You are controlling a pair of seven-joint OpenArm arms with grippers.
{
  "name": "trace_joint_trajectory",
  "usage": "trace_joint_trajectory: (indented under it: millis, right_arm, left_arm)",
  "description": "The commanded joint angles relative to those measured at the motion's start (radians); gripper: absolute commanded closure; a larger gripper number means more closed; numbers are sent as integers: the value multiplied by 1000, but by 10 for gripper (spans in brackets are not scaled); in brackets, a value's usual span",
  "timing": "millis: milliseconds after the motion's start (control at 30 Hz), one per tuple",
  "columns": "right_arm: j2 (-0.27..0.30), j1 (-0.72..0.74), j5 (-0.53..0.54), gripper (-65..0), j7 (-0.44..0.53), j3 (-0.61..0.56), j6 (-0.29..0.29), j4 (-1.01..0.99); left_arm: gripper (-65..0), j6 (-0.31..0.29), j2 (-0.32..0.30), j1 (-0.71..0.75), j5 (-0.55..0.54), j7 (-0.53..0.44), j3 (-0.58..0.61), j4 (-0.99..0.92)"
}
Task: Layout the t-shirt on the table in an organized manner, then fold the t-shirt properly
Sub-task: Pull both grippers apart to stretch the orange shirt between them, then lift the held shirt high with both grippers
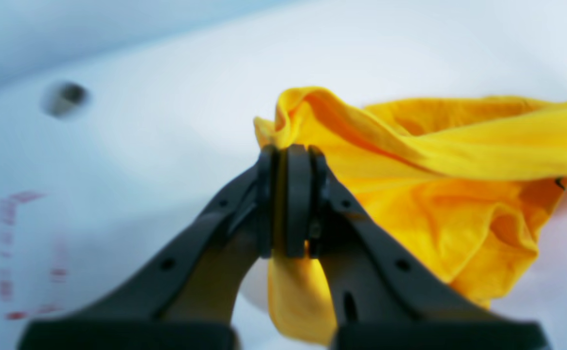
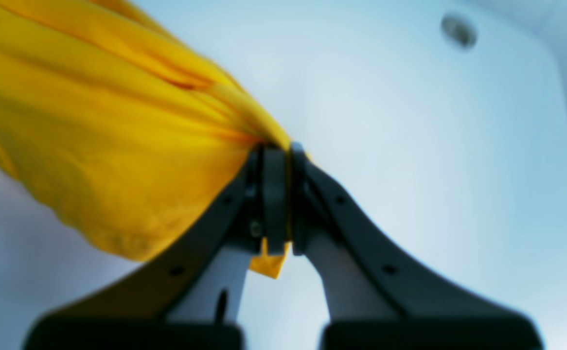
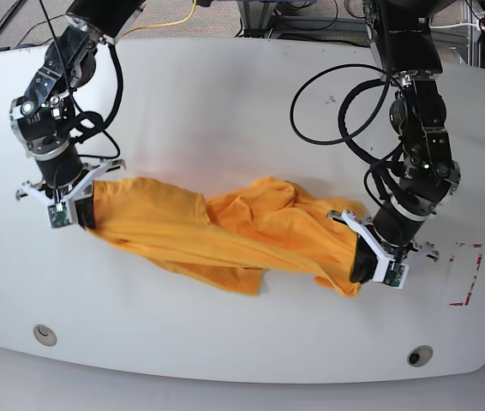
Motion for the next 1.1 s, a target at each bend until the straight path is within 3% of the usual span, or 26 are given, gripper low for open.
trace_joint_trajectory:
  millis: [0,433,733,900,1067]
  right_arm:
    - [39,76,0,0,-5,6,-10,22]
    - [148,464,0,0,-142,-42,-10,12]
    - [197,683,-1,0,-223,-102,-10,9]
    - [200,768,-6,0,-234,-146,-10,2]
    - [239,829,-6,0,-236,-188,-10,-16]
  left_arm:
    - [0,6,-4,-63,0,13,-1,84]
    - [0,8,-1,-359,4,167,-20,130]
    - [0,6,-4,-539,7,178,-23,128]
    - [0,6,-29,-626,32,178,-23,128]
    - [0,6,-32,-734,40,178,-23,130]
